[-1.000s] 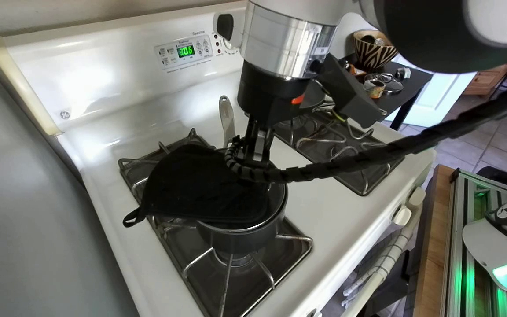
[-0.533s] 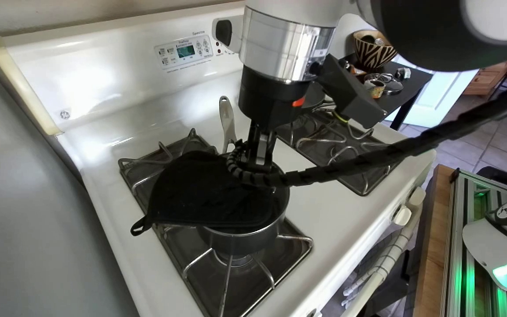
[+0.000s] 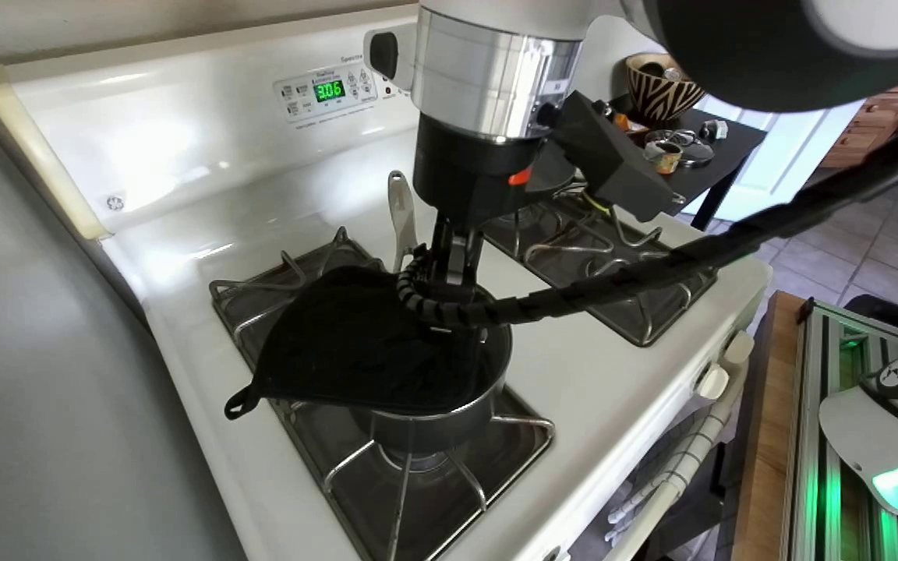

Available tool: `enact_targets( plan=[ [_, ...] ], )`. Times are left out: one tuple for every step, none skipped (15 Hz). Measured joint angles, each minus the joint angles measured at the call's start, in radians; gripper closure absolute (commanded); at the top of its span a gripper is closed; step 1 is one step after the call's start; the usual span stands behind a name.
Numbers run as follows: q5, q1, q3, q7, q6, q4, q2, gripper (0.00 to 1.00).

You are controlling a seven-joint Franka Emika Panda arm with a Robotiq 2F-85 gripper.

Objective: Use the black pot holder to place the glass lid on the pot.

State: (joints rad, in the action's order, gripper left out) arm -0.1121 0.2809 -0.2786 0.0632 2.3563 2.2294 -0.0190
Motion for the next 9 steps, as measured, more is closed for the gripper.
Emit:
enact_targets(
  plan=[
    [0.0, 0.0, 0.0, 0.0, 0.0, -0.004, 0.0, 0.44],
    [0.0, 0.0, -0.001, 0.0, 0.0, -0.006, 0.0, 0.58],
    [0.0, 0.0, -0.001, 0.0, 0.0, -0.008, 0.0, 0.58],
    [0.0, 0.0, -0.001, 0.0, 0.0, -0.01, 0.0, 0.66],
    [0.0, 0.0, -0.001, 0.0, 0.0, -0.013, 0.0, 0.77],
    [0.0, 0.0, -0.001, 0.0, 0.0, -0.016, 0.0, 0.84],
    [0.0, 0.0, -0.001, 0.0, 0.0, -0.02, 0.0, 0.93],
    [0.0, -0.001, -0.001, 0.0, 0.0, -0.022, 0.0, 1.0],
    [0.0, -0.001, 0.0, 0.0, 0.0, -0.024, 0.0, 0.99]
  ],
)
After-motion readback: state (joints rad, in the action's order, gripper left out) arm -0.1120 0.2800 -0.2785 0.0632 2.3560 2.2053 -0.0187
